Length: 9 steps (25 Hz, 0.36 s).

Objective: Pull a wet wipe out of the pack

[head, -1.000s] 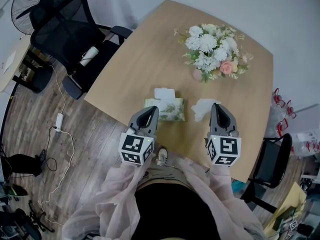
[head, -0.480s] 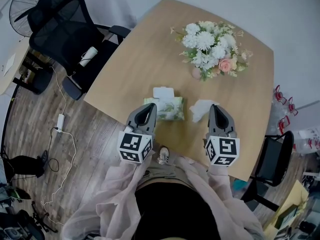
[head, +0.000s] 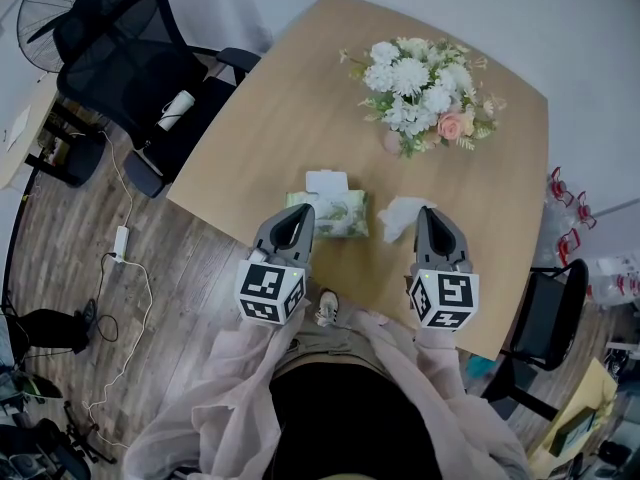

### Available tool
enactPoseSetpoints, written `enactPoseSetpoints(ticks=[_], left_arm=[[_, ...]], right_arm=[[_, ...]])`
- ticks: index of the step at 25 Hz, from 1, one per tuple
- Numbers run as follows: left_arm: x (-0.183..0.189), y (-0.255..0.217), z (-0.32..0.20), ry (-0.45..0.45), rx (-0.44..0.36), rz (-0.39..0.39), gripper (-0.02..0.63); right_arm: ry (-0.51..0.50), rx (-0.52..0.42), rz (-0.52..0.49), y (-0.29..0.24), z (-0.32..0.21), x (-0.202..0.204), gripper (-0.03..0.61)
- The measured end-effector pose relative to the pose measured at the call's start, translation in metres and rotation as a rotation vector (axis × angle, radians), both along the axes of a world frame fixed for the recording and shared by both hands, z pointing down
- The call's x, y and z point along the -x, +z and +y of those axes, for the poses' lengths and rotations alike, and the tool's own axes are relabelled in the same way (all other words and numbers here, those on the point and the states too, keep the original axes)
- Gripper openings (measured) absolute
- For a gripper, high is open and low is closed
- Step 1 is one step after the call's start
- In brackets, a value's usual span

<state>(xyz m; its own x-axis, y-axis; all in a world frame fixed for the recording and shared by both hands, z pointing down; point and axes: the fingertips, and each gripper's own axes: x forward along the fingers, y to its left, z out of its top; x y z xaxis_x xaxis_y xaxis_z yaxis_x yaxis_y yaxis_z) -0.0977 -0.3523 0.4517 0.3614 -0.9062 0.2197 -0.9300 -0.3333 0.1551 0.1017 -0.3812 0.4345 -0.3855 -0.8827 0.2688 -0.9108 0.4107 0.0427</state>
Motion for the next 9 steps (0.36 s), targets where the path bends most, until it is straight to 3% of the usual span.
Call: enactPoseSetpoints(ticks=[9], left_arm=[[0.0034, 0.001, 0.0036, 0.001, 0.005, -0.006, 0.012]], right_arm=[[-0.019, 0.0, -0.012, -0.0027, 0.0028, 0.0082, 0.008]])
